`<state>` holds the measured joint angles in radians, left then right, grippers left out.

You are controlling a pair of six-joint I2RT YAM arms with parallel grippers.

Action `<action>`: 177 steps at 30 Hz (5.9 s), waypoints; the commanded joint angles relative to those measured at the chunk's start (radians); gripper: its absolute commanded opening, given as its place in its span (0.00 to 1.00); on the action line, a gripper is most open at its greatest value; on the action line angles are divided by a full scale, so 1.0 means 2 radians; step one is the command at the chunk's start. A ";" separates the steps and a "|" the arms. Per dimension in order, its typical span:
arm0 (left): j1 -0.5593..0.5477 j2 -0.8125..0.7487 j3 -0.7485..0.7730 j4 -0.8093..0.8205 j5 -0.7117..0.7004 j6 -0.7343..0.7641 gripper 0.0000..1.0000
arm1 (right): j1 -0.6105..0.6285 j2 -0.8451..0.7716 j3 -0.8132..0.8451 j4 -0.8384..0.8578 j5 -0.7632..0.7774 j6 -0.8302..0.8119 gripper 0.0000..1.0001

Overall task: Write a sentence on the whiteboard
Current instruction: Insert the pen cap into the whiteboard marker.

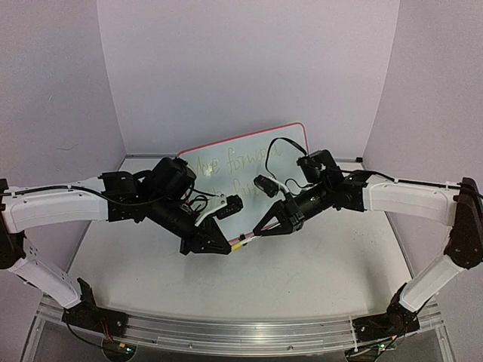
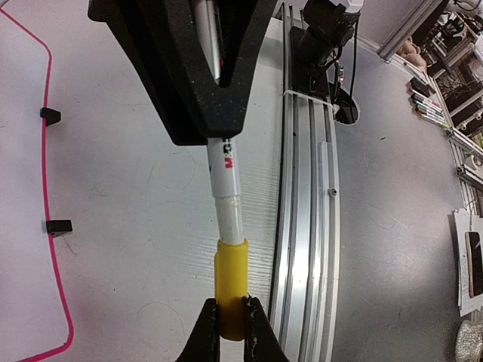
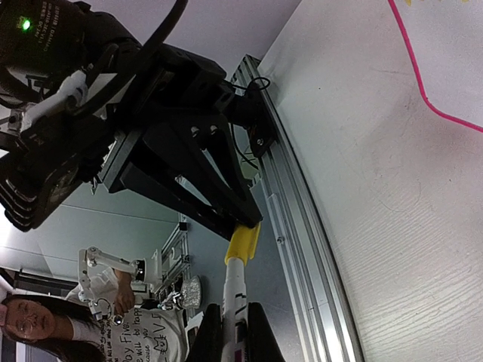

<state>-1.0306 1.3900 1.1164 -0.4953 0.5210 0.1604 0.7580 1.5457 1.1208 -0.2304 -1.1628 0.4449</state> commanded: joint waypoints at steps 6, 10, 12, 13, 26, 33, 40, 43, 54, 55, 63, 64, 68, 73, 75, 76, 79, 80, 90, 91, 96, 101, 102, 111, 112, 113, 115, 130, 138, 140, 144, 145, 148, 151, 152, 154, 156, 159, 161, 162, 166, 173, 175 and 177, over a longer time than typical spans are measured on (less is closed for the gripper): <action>-0.008 0.003 0.012 0.022 0.019 0.005 0.00 | 0.027 0.036 0.038 0.011 -0.017 -0.019 0.00; -0.008 0.005 0.014 0.026 0.026 0.001 0.00 | 0.033 0.042 0.042 0.013 -0.015 -0.023 0.00; -0.008 0.004 0.013 0.028 0.029 -0.001 0.00 | 0.034 0.043 0.043 0.016 -0.012 -0.024 0.00; -0.008 0.004 0.012 0.029 0.030 -0.002 0.00 | 0.034 0.043 0.043 0.018 -0.012 -0.024 0.00; -0.008 0.004 0.017 0.040 0.045 -0.018 0.00 | 0.045 0.038 0.036 0.054 -0.012 -0.021 0.00; -0.008 0.009 0.025 0.039 0.064 -0.022 0.00 | 0.047 0.028 0.031 0.058 -0.021 -0.029 0.00; -0.008 0.027 0.051 0.031 0.095 -0.025 0.00 | 0.054 0.033 0.031 0.057 -0.046 -0.044 0.00; -0.008 0.034 0.056 0.034 0.110 -0.030 0.00 | 0.055 0.034 0.029 0.057 -0.053 -0.052 0.00; -0.008 0.040 0.083 0.023 0.138 -0.036 0.00 | 0.055 0.037 0.022 0.041 -0.080 -0.092 0.00; -0.008 0.040 0.085 0.018 0.133 -0.033 0.00 | 0.055 0.038 0.022 0.040 -0.085 -0.095 0.00; -0.008 0.027 0.077 -0.036 0.047 -0.002 0.14 | 0.042 0.032 0.019 0.043 -0.082 -0.095 0.00; -0.008 0.020 0.073 -0.041 0.035 0.000 0.19 | 0.037 0.029 0.020 0.044 -0.082 -0.095 0.00; -0.007 -0.010 0.050 -0.051 -0.022 0.003 0.43 | 0.023 0.026 0.024 0.044 -0.087 -0.094 0.00; -0.007 -0.041 0.025 -0.041 -0.059 -0.011 0.72 | 0.013 0.029 0.024 0.048 -0.091 -0.095 0.00; -0.007 -0.048 0.017 -0.041 -0.066 -0.017 0.80 | 0.010 0.028 0.025 0.048 -0.089 -0.094 0.00; -0.007 -0.052 0.013 -0.040 -0.066 -0.021 0.84 | 0.009 0.027 0.025 0.048 -0.086 -0.094 0.00; -0.007 -0.057 0.008 -0.036 -0.042 -0.033 0.93 | 0.003 0.023 0.026 0.049 -0.073 -0.090 0.00; -0.007 -0.055 0.009 -0.035 -0.034 -0.037 0.98 | 0.003 0.021 0.025 0.049 -0.070 -0.089 0.00; -0.008 -0.012 0.030 -0.031 -0.006 -0.047 0.92 | 0.002 0.016 0.025 0.052 -0.046 -0.081 0.00; -0.008 -0.007 0.033 -0.032 -0.005 -0.045 0.87 | 0.002 0.015 0.025 0.052 -0.044 -0.081 0.00; -0.008 0.004 0.038 -0.037 0.000 -0.041 0.65 | 0.002 0.012 0.024 0.053 -0.043 -0.079 0.00; -0.008 0.006 0.040 -0.034 0.003 -0.041 0.44 | 0.002 0.015 0.023 0.052 -0.046 -0.078 0.00; -0.008 0.007 0.041 -0.035 0.006 -0.041 0.40 | 0.002 0.017 0.023 0.052 -0.047 -0.078 0.00; -0.008 0.011 0.047 -0.036 0.020 -0.039 0.01 | 0.003 0.030 0.023 0.052 -0.057 -0.076 0.00; -0.008 0.011 0.048 -0.035 0.022 -0.038 0.00 | 0.004 0.032 0.023 0.052 -0.060 -0.075 0.00; -0.008 0.012 0.050 -0.035 0.025 -0.037 0.00 | 0.005 0.034 0.023 0.052 -0.062 -0.075 0.00; -0.008 0.015 0.053 -0.034 0.033 -0.037 0.00 | 0.010 0.037 0.023 0.052 -0.065 -0.077 0.00; -0.008 0.024 0.059 0.009 0.061 -0.049 0.00 | 0.032 0.054 0.036 0.058 -0.060 -0.078 0.00; -0.008 0.025 0.067 0.046 0.082 -0.059 0.00 | 0.046 0.059 0.039 0.057 -0.061 -0.085 0.00; -0.008 0.026 0.068 0.060 0.096 -0.068 0.00 | 0.047 0.054 0.038 0.057 -0.054 -0.091 0.00; -0.008 0.028 0.071 0.070 0.112 -0.076 0.00 | 0.050 0.040 0.037 0.058 -0.046 -0.106 0.00; -0.008 0.028 0.072 0.072 0.112 -0.076 0.00 | 0.051 0.039 0.038 0.058 -0.048 -0.106 0.00; -0.008 0.028 0.072 0.070 0.100 -0.076 0.00 | 0.054 0.039 0.042 0.058 -0.048 -0.106 0.00; -0.008 0.030 0.072 0.068 0.091 -0.072 0.00 | 0.055 0.044 0.044 0.058 -0.052 -0.100 0.00; -0.008 0.030 0.073 0.069 0.090 -0.071 0.00 | 0.056 0.046 0.043 0.058 -0.053 -0.100 0.00; -0.008 0.030 0.074 0.072 0.088 -0.069 0.00 | 0.060 0.049 0.044 0.058 -0.055 -0.100 0.00; -0.008 0.032 0.076 0.075 0.087 -0.067 0.00 | 0.064 0.052 0.046 0.058 -0.057 -0.100 0.00; -0.008 0.033 0.082 0.080 0.084 -0.064 0.00 | 0.068 0.057 0.049 0.058 -0.059 -0.100 0.00; -0.008 0.032 0.085 0.084 0.080 -0.062 0.00 | 0.069 0.059 0.050 0.058 -0.060 -0.100 0.00; -0.008 0.033 0.087 0.087 0.079 -0.062 0.00 | 0.071 0.059 0.050 0.058 -0.061 -0.100 0.00; -0.008 0.039 0.097 0.091 0.080 -0.059 0.00 | 0.076 0.062 0.052 0.058 -0.061 -0.100 0.00; -0.008 0.044 0.105 0.102 0.077 -0.056 0.00 | 0.084 0.064 0.052 0.058 -0.059 -0.098 0.00; -0.008 0.045 0.108 0.101 0.077 -0.055 0.00 | 0.085 0.063 0.052 0.058 -0.057 -0.098 0.00; -0.008 0.045 0.109 0.093 0.076 -0.052 0.00 | 0.085 0.059 0.050 0.057 -0.050 -0.099 0.00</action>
<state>-1.0434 1.4680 1.2077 -0.6579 0.6890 0.0034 0.8303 1.6432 1.1782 -0.1944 -1.2766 0.2623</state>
